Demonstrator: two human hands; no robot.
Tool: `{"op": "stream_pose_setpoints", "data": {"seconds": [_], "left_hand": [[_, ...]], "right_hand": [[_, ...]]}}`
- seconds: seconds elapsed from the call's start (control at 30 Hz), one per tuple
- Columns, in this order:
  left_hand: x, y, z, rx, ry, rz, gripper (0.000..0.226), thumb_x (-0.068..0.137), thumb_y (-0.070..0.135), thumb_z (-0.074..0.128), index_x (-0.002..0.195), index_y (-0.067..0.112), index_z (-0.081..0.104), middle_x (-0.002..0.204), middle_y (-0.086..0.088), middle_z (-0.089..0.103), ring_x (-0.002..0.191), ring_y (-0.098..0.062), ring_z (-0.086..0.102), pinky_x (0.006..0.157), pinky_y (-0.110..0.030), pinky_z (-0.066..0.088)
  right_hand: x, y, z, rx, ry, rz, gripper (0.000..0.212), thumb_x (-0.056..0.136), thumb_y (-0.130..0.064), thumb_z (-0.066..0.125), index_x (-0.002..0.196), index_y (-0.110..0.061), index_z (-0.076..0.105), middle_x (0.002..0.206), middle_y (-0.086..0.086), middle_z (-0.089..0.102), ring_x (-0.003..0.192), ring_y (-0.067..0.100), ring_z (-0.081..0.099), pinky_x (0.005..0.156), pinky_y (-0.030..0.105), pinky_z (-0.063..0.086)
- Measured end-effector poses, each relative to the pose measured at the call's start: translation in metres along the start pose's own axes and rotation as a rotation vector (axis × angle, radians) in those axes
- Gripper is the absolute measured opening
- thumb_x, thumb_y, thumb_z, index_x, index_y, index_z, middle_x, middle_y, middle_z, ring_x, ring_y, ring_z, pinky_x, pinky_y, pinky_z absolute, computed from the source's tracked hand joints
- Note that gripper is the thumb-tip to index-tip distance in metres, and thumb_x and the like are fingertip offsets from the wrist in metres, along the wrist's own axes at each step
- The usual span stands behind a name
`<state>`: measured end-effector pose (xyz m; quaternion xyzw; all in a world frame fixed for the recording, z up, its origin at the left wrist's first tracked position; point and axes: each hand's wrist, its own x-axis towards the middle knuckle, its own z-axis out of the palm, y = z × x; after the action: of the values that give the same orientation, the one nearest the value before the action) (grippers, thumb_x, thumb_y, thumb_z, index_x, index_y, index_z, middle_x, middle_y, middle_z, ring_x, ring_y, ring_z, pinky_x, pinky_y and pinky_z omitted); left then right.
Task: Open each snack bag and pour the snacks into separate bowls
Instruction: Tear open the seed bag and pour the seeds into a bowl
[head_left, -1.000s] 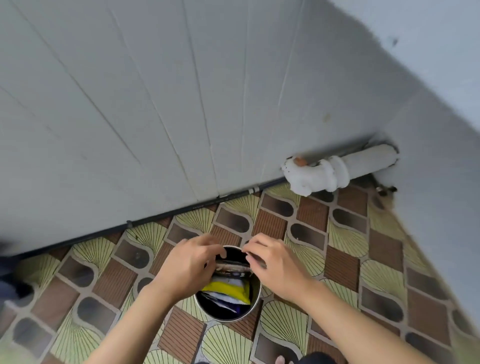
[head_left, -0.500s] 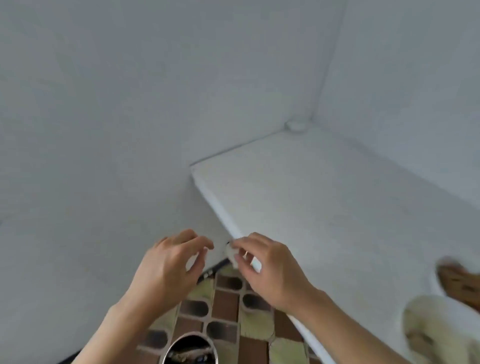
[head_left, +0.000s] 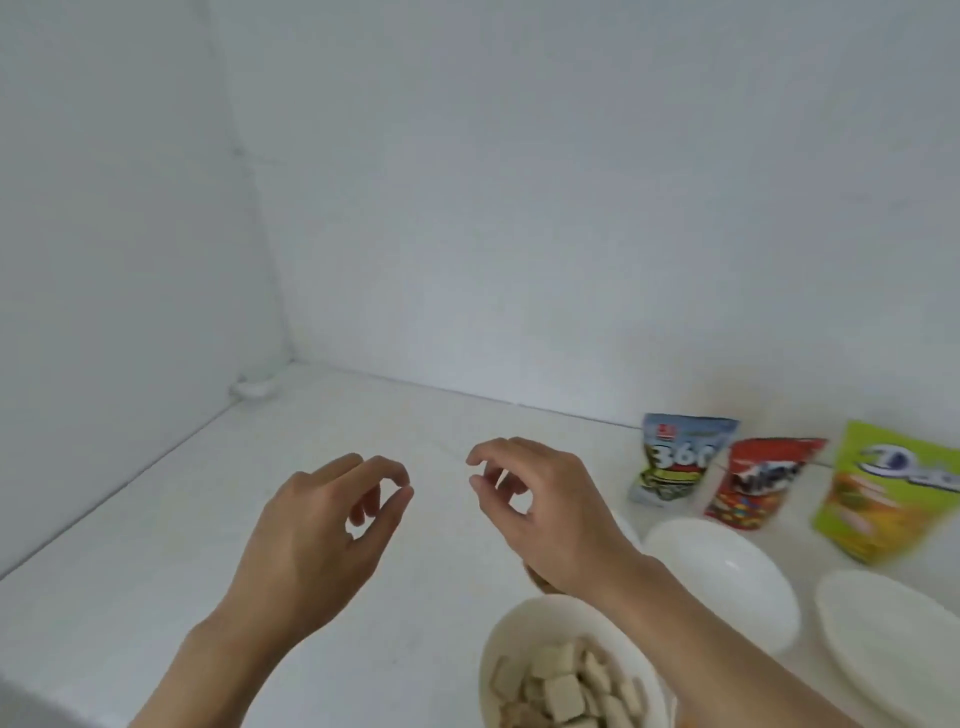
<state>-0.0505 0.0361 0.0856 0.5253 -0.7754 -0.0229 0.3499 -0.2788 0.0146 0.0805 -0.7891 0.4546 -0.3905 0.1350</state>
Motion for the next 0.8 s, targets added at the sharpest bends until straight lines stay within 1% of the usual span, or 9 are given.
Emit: {"op": "stream_pose_setpoints", "data": {"seconds": [0.07, 0.2, 0.3, 0.4, 0.5, 0.57, 0.67, 0.73, 0.8], "left_hand": [[0.029, 0.012, 0.021, -0.07, -0.04, 0.073, 0.012, 0.092, 0.048, 0.055, 0.092, 0.04, 0.064, 0.068, 0.016, 0.052, 0.064, -0.009, 0.057, 0.054, -0.023, 0.046], [0.078, 0.039, 0.071, -0.168, -0.12, 0.2, 0.002, 0.093, 0.041, 0.062, 0.095, 0.041, 0.063, 0.069, 0.016, 0.055, 0.067, -0.01, 0.059, 0.056, -0.02, 0.045], [0.102, 0.066, 0.112, -0.236, -0.178, 0.256, 0.005, 0.094, 0.037, 0.064, 0.097, 0.042, 0.062, 0.074, 0.017, 0.057, 0.074, -0.009, 0.06, 0.062, -0.019, 0.045], [0.126, 0.097, 0.149, -0.285, -0.211, 0.308, 0.009, 0.095, 0.037, 0.064, 0.103, 0.041, 0.062, 0.084, 0.019, 0.056, 0.084, -0.003, 0.059, 0.068, -0.02, 0.046], [0.15, 0.124, 0.186, -0.286, -0.236, 0.344, 0.017, 0.095, 0.036, 0.062, 0.112, 0.038, 0.06, 0.1, 0.015, 0.057, 0.095, -0.003, 0.058, 0.071, -0.027, 0.052], [0.164, 0.136, 0.208, -0.263, -0.251, 0.337, 0.023, 0.094, 0.036, 0.062, 0.117, 0.038, 0.056, 0.108, 0.009, 0.056, 0.103, -0.012, 0.057, 0.074, -0.036, 0.055], [0.178, 0.149, 0.239, -0.176, -0.252, 0.289, 0.035, 0.094, 0.036, 0.062, 0.127, 0.034, 0.051, 0.12, 0.003, 0.055, 0.11, -0.019, 0.057, 0.091, -0.043, 0.048], [0.183, 0.155, 0.255, -0.126, -0.263, 0.245, 0.04, 0.095, 0.036, 0.062, 0.132, 0.031, 0.048, 0.126, 0.001, 0.055, 0.113, -0.022, 0.055, 0.094, -0.043, 0.043], [0.184, 0.158, 0.27, -0.09, -0.278, 0.219, 0.039, 0.096, 0.036, 0.059, 0.132, 0.03, 0.048, 0.126, 0.0, 0.056, 0.112, -0.023, 0.056, 0.093, -0.045, 0.043]], "right_hand": [[-0.002, 0.018, -0.025, -0.049, 0.069, 0.074, 0.012, 0.096, -0.025, 0.063, 0.107, -0.027, 0.065, 0.088, -0.014, 0.066, 0.076, 0.01, 0.064, 0.073, 0.032, 0.054], [-0.013, 0.057, -0.071, -0.121, 0.256, 0.208, 0.008, 0.094, -0.023, 0.066, 0.101, -0.027, 0.066, 0.083, -0.013, 0.067, 0.073, 0.009, 0.065, 0.069, 0.034, 0.056], [-0.031, 0.086, -0.106, -0.183, 0.385, 0.282, 0.007, 0.093, -0.017, 0.068, 0.096, -0.023, 0.067, 0.08, -0.009, 0.068, 0.069, 0.01, 0.065, 0.065, 0.035, 0.055], [-0.045, 0.113, -0.139, -0.286, 0.436, 0.331, 0.007, 0.093, -0.017, 0.066, 0.096, -0.023, 0.066, 0.078, -0.008, 0.066, 0.07, 0.009, 0.062, 0.065, 0.037, 0.053], [-0.049, 0.141, -0.164, -0.339, 0.408, 0.371, 0.006, 0.094, -0.018, 0.064, 0.098, -0.022, 0.066, 0.081, -0.006, 0.066, 0.074, 0.012, 0.062, 0.07, 0.037, 0.053], [-0.047, 0.158, -0.175, -0.397, 0.367, 0.38, 0.009, 0.095, -0.02, 0.061, 0.102, -0.022, 0.067, 0.085, -0.007, 0.065, 0.081, 0.011, 0.059, 0.076, 0.036, 0.051], [-0.04, 0.186, -0.185, -0.5, 0.277, 0.38, 0.016, 0.095, -0.023, 0.06, 0.11, -0.023, 0.066, 0.097, -0.01, 0.066, 0.098, 0.012, 0.052, 0.085, 0.037, 0.045], [-0.034, 0.205, -0.185, -0.525, 0.22, 0.375, 0.02, 0.095, -0.023, 0.06, 0.114, -0.023, 0.066, 0.109, -0.008, 0.066, 0.109, 0.015, 0.051, 0.088, 0.037, 0.041], [-0.028, 0.221, -0.18, -0.546, 0.168, 0.369, 0.023, 0.096, -0.024, 0.06, 0.118, -0.023, 0.067, 0.117, -0.006, 0.066, 0.117, 0.017, 0.05, 0.092, 0.039, 0.039]]}}
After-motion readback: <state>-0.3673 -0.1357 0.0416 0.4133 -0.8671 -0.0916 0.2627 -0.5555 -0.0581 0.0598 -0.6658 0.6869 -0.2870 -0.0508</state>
